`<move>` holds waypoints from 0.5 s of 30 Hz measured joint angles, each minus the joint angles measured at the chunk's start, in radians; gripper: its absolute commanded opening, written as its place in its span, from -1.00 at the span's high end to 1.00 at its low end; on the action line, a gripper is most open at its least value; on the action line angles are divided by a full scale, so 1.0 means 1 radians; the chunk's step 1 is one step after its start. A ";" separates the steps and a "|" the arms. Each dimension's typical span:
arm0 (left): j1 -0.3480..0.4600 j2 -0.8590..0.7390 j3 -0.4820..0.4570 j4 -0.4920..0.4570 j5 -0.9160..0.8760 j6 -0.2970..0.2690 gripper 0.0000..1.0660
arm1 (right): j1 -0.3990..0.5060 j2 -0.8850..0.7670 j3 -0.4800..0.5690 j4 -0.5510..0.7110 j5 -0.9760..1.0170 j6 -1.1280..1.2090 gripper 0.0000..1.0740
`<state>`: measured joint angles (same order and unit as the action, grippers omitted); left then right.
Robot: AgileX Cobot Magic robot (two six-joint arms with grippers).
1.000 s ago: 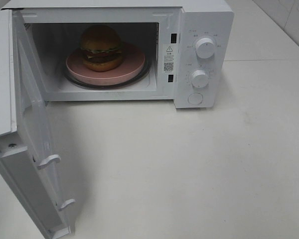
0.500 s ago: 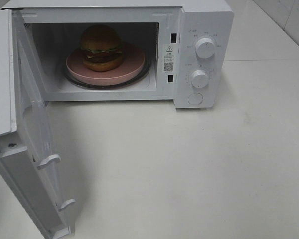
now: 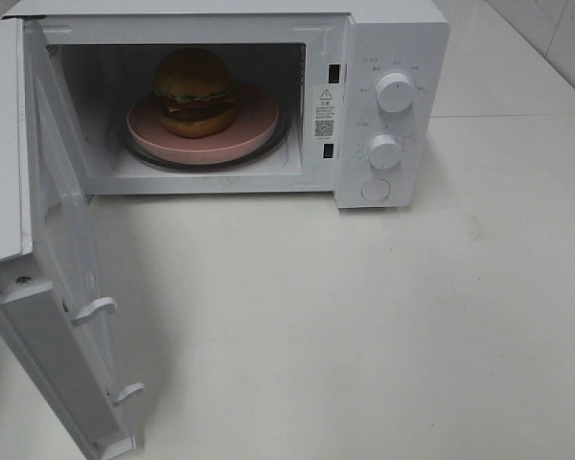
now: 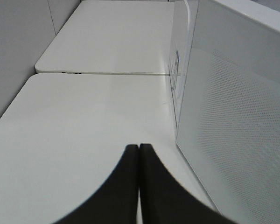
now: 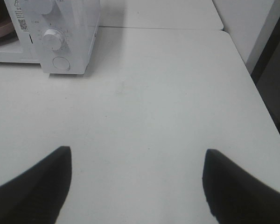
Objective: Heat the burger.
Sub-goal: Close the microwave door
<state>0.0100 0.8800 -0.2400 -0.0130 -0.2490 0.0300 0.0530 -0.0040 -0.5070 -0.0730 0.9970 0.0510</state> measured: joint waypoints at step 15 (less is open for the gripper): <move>0.000 0.372 0.004 0.421 -0.533 -0.204 1.00 | 0.000 0.000 0.000 0.000 0.000 0.000 -0.41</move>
<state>0.0100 1.2520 -0.2360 0.4080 -0.7820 -0.1740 0.0530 -0.0040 -0.5070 -0.0730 0.9970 0.0510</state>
